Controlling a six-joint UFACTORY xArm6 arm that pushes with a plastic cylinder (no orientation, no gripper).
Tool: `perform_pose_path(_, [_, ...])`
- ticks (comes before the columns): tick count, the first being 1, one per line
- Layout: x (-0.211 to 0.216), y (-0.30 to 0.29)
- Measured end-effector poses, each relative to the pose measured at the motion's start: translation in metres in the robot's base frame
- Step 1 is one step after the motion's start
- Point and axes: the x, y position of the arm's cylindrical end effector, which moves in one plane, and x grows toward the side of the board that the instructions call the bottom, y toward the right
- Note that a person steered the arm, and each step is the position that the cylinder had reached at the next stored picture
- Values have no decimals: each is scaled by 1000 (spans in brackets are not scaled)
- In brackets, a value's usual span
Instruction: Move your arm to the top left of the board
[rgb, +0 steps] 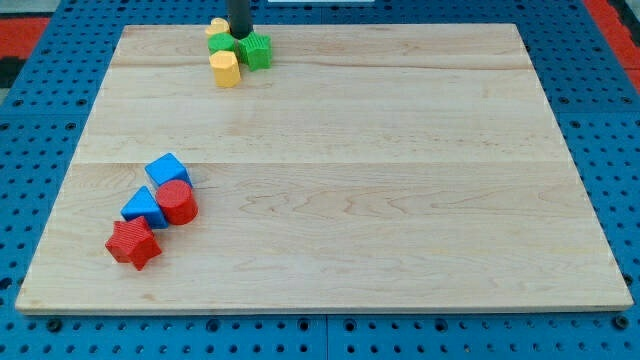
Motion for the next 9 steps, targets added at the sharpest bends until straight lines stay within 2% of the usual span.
perform_pose_path(1, [3,25])
perform_pose_path(2, [-15,99])
perform_pose_path(3, [-11,146])
perform_pose_path(4, [35,165])
perform_pose_path(5, [104,154])
perform_pose_path(6, [160,106])
perform_pose_path(7, [148,16])
perform_pose_path(9, [47,-159])
